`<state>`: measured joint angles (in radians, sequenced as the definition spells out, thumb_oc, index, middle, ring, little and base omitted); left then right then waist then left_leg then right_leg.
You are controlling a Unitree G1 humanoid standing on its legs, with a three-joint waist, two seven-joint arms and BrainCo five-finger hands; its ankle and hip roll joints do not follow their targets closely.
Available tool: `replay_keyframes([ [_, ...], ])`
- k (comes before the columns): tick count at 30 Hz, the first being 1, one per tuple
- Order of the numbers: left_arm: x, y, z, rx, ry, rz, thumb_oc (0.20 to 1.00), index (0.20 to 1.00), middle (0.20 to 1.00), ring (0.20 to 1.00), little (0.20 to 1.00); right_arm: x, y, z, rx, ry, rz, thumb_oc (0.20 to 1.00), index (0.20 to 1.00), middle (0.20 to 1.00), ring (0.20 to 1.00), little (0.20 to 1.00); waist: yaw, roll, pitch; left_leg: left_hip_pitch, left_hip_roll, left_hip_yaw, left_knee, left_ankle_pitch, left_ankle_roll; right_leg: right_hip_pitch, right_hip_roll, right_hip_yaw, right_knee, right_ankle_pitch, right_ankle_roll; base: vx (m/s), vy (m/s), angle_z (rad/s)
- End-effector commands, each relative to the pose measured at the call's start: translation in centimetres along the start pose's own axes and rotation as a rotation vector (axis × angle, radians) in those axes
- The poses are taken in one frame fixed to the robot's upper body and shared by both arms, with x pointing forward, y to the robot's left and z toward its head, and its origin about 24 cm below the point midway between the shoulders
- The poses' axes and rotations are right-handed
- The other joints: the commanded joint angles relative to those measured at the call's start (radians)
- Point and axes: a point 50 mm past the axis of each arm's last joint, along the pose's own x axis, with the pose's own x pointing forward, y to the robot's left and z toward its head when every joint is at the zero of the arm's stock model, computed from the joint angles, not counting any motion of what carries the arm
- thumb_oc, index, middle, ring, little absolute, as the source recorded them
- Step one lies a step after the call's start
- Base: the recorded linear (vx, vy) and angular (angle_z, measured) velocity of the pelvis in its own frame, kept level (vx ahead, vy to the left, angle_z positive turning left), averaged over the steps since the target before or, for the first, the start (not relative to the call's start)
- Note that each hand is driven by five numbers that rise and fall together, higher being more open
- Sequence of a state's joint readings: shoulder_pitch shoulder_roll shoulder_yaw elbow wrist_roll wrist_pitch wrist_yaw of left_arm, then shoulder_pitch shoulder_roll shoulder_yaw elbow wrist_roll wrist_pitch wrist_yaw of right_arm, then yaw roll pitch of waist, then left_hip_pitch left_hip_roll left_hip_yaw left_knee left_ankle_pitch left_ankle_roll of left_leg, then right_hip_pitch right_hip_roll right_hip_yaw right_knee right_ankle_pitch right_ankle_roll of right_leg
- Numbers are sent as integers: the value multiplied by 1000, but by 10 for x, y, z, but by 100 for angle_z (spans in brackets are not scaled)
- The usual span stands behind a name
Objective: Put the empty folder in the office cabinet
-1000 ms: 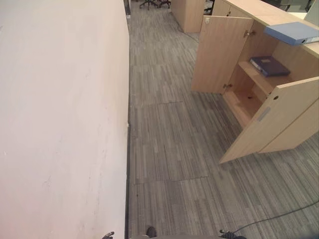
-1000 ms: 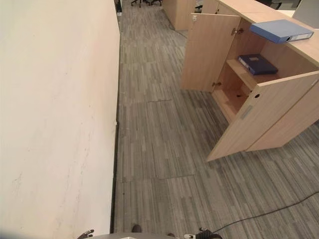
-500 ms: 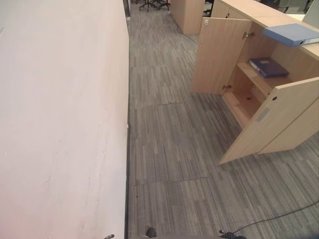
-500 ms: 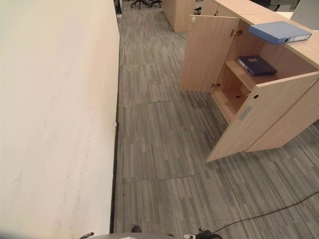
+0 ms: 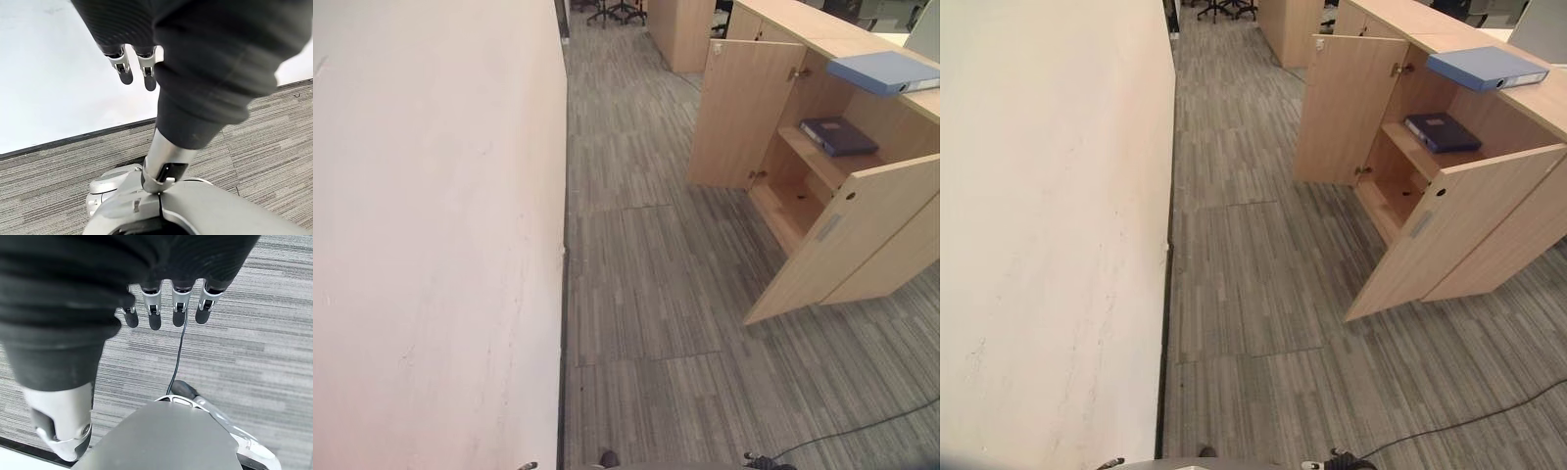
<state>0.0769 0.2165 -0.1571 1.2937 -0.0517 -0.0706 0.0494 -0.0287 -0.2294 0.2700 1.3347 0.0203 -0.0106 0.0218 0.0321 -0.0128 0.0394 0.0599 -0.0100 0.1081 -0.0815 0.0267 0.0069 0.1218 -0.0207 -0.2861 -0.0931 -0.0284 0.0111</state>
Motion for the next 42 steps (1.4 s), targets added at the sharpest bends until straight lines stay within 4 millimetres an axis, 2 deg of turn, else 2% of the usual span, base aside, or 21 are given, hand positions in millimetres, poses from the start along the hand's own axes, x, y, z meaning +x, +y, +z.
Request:
replay_keyframes([
  [1, 2, -4, 8, 58, 4, -18, 1000, 1000, 1000, 1000, 1000, 1, -11, 10, 3, -6, -23, 1000, 1000, 1000, 1000, 1000, -8, 0, -3, 15, 32, 10, -6, -70, -47, -42, -63, -40, 6, 59, 120, 0, 0, 0],
  [20, 2, -5, 8, 82, 4, -20, 1000, 1000, 1000, 1000, 1000, 1, -12, 11, -2, -4, -28, 1000, 1000, 1000, 1000, 1000, -9, 1, 1, 19, 32, 6, -6, -74, -47, -42, -63, -37, 6, 58, 119, 0, 0, 0],
  [33, 2, 2, 6, 58, 17, 5, 1000, 1000, 1000, 1000, 1000, 1, -16, 17, -25, -14, -27, 1000, 1000, 1000, 1000, 1000, -6, 7, 23, -6, 29, -2, -6, -66, -44, -62, -59, -40, 6, 56, 112, 17, -15, -1],
  [37, 4, 7, 18, 18, -21, 28, 1000, 1000, 1000, 1000, 1000, 1, -17, 25, -26, -37, -31, 1000, 1000, 1000, 1000, 1000, -8, 1, 31, -3, 45, -11, -6, -58, -54, -55, -46, -49, 6, 38, 94, 55, -94, 2],
  [38, 4, 9, 22, 6, -34, 34, 1000, 1000, 1000, 1000, 1000, 1, -18, 26, -16, -42, -31, 1000, 1000, 1000, 1000, 1000, -6, -4, 40, -3, 53, -5, 7, -53, -60, -45, -44, -51, 6, 32, 84, 26, -108, 6],
  [40, 5, 10, 30, -5, -60, 38, 1000, 1000, 1000, 1000, 1000, 1, -20, 29, -2, -49, -35, 1000, 1000, 1000, 1000, 1000, -3, -18, 69, -60, 65, 12, 170, -93, -71, -31, -51, -56, 31, 9, 62, -8, -109, 12],
  [41, 5, 10, 30, -5, -60, 38, 1000, 1000, 1000, 1000, 1000, 1, -20, 29, -2, -49, -35, 1000, 1000, 1000, 1000, 1000, -3, -18, 69, -62, 65, 12, 173, -95, -71, -32, -51, -56, 31, 9, 61, 3, -132, 18],
  [42, 5, 10, 35, -14, -76, 42, 1000, 1000, 1000, 1000, 1000, 1, -23, 30, 2, -49, -46, 1000, 1000, 1000, 1000, 1000, 9, -25, 95, -148, 81, 19, 339, -65, -80, -15, -53, -63, 39, -9, 40, 8, -107, 18],
])
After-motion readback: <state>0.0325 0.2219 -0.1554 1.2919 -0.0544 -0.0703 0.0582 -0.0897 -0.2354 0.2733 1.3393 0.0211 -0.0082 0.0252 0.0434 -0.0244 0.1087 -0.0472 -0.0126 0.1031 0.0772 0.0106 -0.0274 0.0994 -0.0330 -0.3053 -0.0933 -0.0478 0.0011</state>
